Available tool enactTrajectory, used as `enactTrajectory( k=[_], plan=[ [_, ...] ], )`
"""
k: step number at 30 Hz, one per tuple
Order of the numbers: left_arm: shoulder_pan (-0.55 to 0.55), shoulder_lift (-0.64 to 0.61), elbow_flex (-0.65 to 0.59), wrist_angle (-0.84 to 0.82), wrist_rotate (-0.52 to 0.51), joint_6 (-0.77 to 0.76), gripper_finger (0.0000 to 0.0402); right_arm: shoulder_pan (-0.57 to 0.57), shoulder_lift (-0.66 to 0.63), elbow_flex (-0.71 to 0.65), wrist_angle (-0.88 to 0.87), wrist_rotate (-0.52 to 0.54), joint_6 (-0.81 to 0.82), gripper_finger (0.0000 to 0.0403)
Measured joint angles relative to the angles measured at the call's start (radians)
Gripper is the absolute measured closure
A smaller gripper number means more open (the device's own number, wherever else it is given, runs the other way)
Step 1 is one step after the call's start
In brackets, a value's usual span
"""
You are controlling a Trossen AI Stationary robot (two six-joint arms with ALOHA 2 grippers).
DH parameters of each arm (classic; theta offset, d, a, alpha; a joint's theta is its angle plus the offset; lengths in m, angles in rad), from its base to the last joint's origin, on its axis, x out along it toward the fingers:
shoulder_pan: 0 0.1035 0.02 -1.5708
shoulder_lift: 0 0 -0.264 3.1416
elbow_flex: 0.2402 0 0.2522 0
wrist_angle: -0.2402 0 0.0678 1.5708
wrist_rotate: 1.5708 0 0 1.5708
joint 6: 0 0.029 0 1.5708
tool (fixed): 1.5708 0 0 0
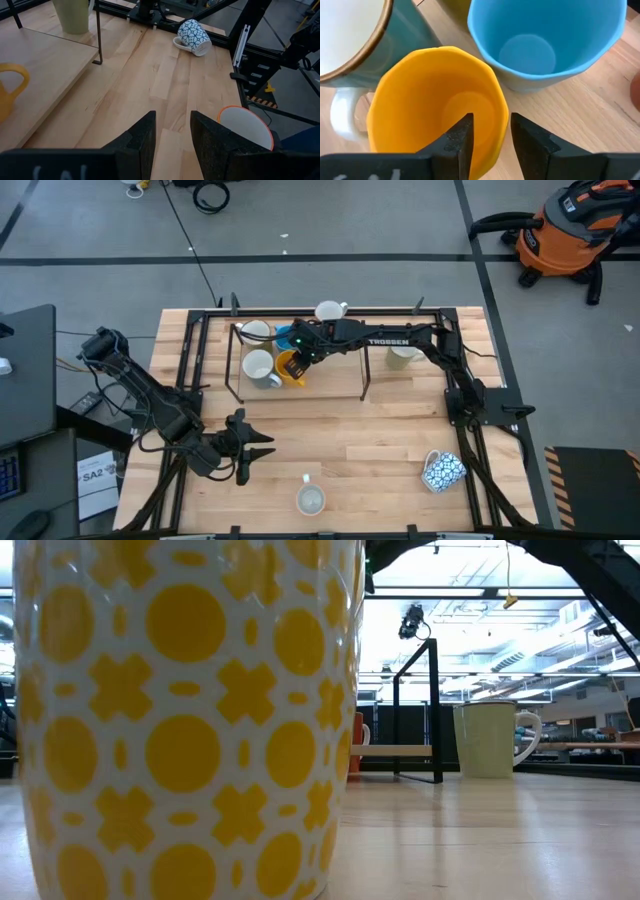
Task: Place coffee mugs
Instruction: Put the red mug on the shelf
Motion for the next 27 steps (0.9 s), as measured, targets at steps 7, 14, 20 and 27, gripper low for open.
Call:
enactTrajectory(
  k=[7,14,20,27],
  plan=[
    [0.0,0.0,0.0,0.0,0.0,0.0,0.0274,-0.002,-0.076,0.0,-0.043,0.0,-0.085,0.0268],
    [0.0,0.0,0.0,0.0,0.0,0.001,0.0274,-0.031,-0.184,0.0,-0.087,0.009,-0.288,0.0268],
    [0.0,0.0,0.0,0.0,0.0,-0.005,0.0274,-0.102,-0.215,0.0,-0.085,0.016,-0.469,0.0268],
    [0.0,0.0,0.0,0.0,0.0,-0.014,0.0274,-0.199,-0.198,-0.006,-0.102,0.006,-0.584,0.0268]
  ],
)
